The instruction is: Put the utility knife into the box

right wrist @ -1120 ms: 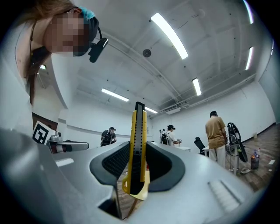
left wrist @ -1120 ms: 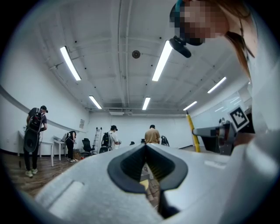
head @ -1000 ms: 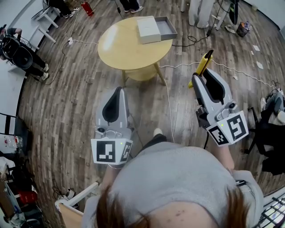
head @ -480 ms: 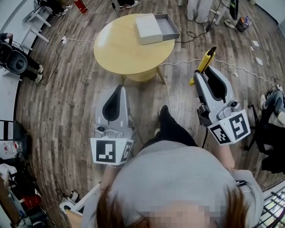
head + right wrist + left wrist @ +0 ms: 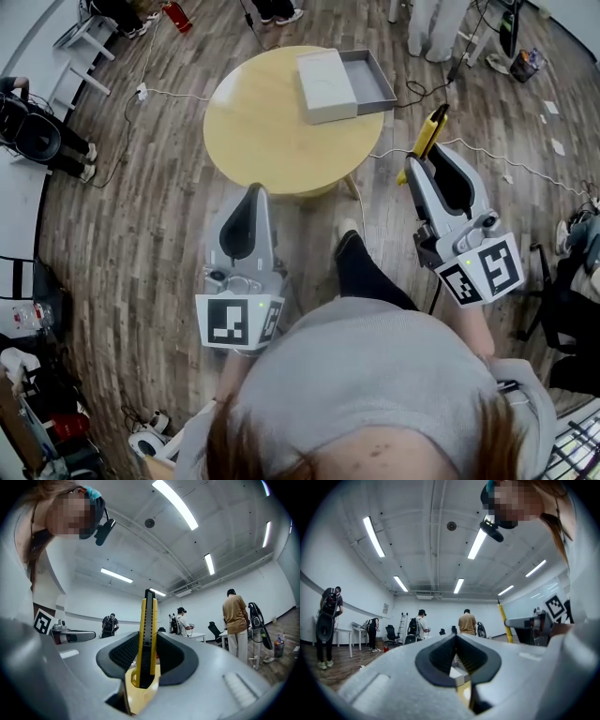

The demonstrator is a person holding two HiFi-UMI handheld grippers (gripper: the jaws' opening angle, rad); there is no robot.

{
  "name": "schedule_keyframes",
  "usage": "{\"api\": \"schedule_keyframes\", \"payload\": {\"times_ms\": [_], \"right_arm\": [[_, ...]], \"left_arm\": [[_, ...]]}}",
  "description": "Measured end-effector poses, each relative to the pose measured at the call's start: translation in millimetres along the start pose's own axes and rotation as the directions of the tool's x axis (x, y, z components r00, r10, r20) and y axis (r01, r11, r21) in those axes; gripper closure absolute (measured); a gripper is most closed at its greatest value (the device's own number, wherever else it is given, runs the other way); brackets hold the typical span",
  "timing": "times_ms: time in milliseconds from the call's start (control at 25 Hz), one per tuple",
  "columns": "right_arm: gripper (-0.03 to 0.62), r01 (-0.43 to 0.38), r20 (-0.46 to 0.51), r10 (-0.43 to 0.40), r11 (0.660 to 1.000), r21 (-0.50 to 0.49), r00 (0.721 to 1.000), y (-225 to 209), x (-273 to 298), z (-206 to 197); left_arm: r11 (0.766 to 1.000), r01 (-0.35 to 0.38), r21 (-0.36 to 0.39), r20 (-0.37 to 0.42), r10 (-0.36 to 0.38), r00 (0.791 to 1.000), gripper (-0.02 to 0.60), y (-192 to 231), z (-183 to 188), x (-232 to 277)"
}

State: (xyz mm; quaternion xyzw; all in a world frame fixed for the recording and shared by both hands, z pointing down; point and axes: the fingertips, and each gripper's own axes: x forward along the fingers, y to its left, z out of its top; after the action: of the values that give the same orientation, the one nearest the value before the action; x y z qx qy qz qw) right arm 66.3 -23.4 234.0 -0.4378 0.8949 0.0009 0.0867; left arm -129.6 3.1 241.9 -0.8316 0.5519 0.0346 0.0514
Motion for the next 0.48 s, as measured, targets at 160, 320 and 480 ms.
{"api": "schedule_keyframes", "payload": {"times_ms": [160, 320, 480], "right_arm": [[0.473, -0.013, -0.002, 0.013, 1.0, -0.005, 1.0, -34.8, 38.2, -2.3], [0.473, -0.028, -0.01, 0.028, 1.0, -0.006, 1.0, -70.2, 84.9, -4.9], [0.473, -0.044, -0.022, 0.044, 0.999, -0.016, 0.999, -100.4, 124.8, -6.4]], "left_arm": [[1.0, -0.005, -0.002, 0.018, 0.005, 1.0, 0.58, 15.0, -2.3, 51.0], [1.0, -0.002, -0.004, 0.022, 0.002, 1.0, 0.58, 31.7, -6.3, 107.5], [1.0, -0.012, 0.001, 0.041, 0.012, 0.999, 0.58, 46.5, -6.4, 155.4]]}}
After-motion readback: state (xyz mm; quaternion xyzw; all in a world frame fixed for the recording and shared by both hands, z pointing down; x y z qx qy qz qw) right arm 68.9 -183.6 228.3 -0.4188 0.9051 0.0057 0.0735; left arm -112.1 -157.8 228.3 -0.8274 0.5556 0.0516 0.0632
